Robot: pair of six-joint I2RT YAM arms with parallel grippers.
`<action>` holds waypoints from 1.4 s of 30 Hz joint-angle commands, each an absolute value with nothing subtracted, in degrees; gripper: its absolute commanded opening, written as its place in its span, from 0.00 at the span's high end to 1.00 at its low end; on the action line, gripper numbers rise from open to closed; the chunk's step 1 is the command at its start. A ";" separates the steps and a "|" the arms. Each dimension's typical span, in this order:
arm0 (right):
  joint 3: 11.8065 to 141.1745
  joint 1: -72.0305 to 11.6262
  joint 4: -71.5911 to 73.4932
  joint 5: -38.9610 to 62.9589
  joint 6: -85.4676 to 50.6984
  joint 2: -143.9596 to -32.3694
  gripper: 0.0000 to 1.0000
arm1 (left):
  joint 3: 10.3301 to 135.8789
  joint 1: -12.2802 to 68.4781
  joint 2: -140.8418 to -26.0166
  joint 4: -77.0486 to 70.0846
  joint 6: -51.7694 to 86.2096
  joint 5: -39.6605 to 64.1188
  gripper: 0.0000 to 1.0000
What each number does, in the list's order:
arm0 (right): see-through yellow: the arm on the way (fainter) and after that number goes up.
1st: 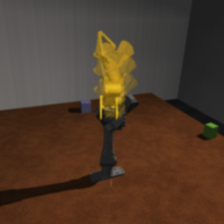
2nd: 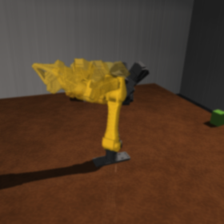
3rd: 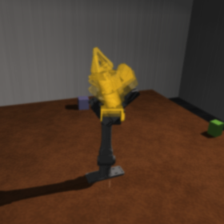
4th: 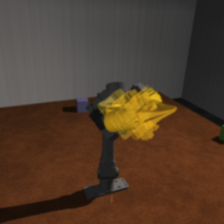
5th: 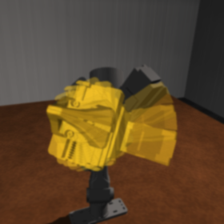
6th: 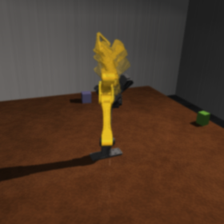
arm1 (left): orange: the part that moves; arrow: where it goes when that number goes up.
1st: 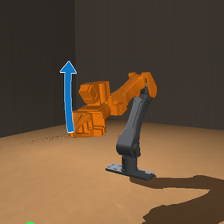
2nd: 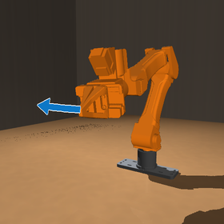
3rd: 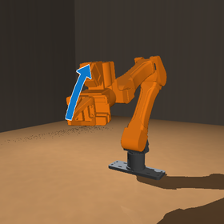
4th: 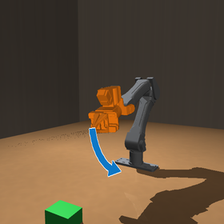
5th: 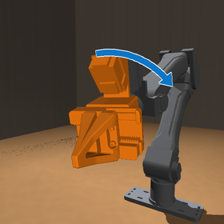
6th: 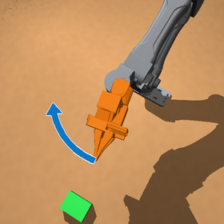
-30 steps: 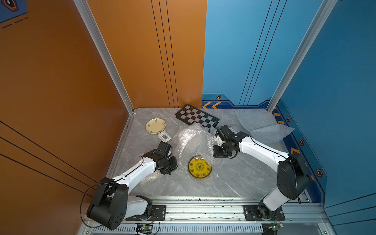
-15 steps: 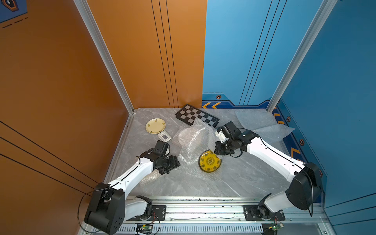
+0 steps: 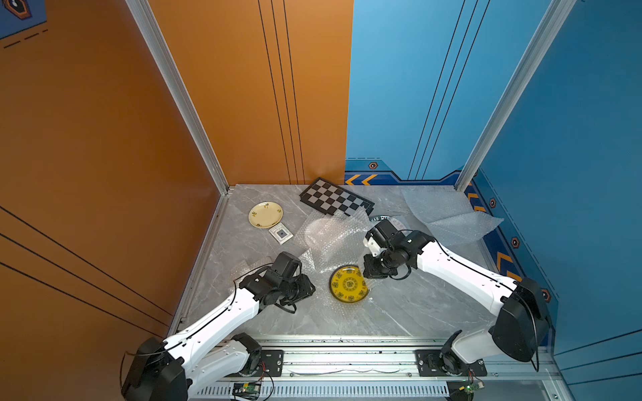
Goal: Unpack dinner plates from bubble wrap
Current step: Unwrap the bubble wrap at the center of the board.
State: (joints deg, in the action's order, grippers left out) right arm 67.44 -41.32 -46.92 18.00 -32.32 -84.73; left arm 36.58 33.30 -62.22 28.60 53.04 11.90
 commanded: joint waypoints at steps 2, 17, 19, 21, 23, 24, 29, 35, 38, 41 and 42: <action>64.74 -44.79 -46.89 17.26 -35.60 -82.72 0.91 | 40.17 34.84 -70.64 22.89 52.83 9.76 0.71; 57.70 -45.48 -39.74 17.53 -39.58 -79.87 0.91 | 49.22 37.03 -91.25 21.60 48.94 8.46 1.00; 57.58 -45.48 -39.64 17.59 -39.57 -79.73 0.91 | 51.13 37.52 -93.87 24.42 47.83 8.16 1.00; 57.30 -45.20 -39.45 17.66 -39.79 -79.59 0.91 | 52.74 38.14 -96.16 27.15 46.57 7.75 1.00; 56.92 -44.90 -39.38 17.99 -39.81 -79.38 0.91 | 54.36 38.46 -97.77 30.06 45.23 6.82 1.00; 56.71 -44.70 -39.34 18.17 -39.89 -79.27 0.91 | 55.06 38.50 -98.54 31.49 44.49 6.40 1.00; 55.34 -42.91 -39.45 18.63 -40.64 -76.76 0.91 | 57.64 39.09 -101.44 37.50 40.78 5.32 1.00; 52.19 -34.63 -40.90 18.55 -41.96 -68.04 0.92 | 57.50 40.16 -103.91 41.46 37.99 2.97 1.00; 51.09 -28.95 -44.46 17.86 -40.91 -63.83 0.94 | 56.57 40.52 -104.95 42.18 36.74 2.66 1.00; 50.33 -23.22 -46.77 18.54 -39.17 -61.05 0.94 | 55.25 40.37 -105.25 42.46 35.67 2.13 1.00; 49.99 -21.30 -46.92 19.16 -38.79 -60.47 0.94 | 54.88 40.29 -105.27 42.45 35.35 1.95 1.00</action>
State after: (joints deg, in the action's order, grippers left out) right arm 51.35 -24.60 -42.92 18.90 -40.36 -62.17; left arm 59.68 39.83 -100.57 33.61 37.91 5.67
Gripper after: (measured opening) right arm 0.065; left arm 0.042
